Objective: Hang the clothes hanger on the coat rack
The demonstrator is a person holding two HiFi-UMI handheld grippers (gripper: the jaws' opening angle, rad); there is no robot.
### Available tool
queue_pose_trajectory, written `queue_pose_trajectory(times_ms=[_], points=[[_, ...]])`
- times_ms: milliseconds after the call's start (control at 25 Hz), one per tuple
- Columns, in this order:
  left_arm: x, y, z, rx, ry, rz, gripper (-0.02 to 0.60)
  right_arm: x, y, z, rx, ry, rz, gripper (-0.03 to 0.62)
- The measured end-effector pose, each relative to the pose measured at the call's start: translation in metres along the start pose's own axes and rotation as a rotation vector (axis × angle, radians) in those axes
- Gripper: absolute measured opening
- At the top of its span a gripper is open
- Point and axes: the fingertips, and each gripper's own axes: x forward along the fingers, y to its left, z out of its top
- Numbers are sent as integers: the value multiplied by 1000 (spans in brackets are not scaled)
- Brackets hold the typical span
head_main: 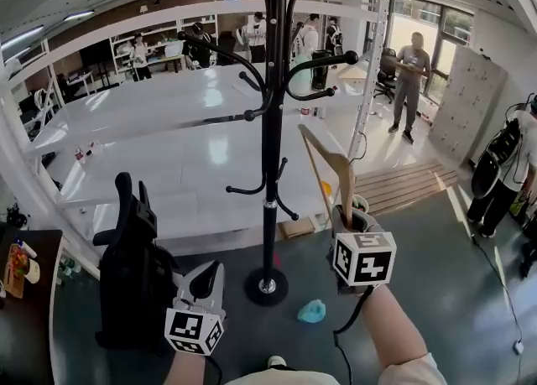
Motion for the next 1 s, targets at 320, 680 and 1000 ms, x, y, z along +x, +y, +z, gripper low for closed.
queue_pose_trajectory(times_ms=[320,680,1000], points=[[18,15,-8,8,21,41,0,70,-2,35,-74,35,39,35],[38,38,-13,18,35,80,0,140,-9,51,-117,111,38,35],[50,47,-22,13,52,89,0,177,-5,40,-105,178,52,35]])
